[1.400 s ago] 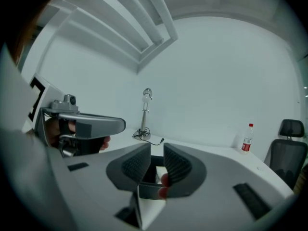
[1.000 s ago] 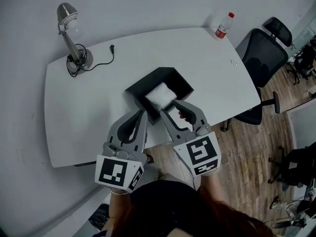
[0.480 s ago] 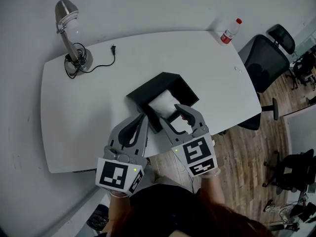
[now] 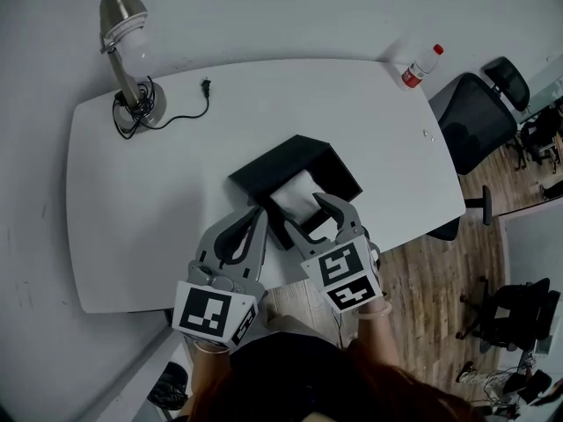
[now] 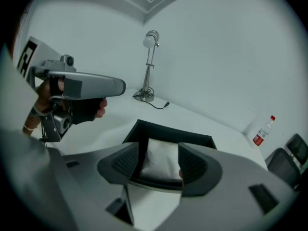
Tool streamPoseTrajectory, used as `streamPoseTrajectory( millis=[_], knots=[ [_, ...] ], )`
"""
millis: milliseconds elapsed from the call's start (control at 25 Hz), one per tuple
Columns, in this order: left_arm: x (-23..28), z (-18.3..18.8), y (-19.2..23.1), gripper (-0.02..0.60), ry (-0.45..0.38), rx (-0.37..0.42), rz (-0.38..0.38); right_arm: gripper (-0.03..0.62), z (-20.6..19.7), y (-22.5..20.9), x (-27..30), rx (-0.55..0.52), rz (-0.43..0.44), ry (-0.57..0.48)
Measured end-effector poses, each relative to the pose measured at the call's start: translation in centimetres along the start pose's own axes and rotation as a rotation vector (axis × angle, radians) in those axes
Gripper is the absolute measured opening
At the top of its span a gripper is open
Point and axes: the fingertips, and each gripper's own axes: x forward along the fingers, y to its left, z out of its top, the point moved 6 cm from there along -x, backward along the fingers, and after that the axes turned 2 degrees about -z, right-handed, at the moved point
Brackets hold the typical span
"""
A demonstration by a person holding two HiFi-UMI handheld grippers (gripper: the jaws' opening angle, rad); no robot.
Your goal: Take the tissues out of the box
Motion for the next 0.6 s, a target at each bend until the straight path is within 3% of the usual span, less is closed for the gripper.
streamPoseTrajectory(
  millis=[600],
  knots=[
    [0.5, -0.8, 1.5, 0.026, 0.01, -0.037, 0.018, 0.282, -0.8, -0.3, 3.7, -0.028, 0.049, 0.264]
  ],
)
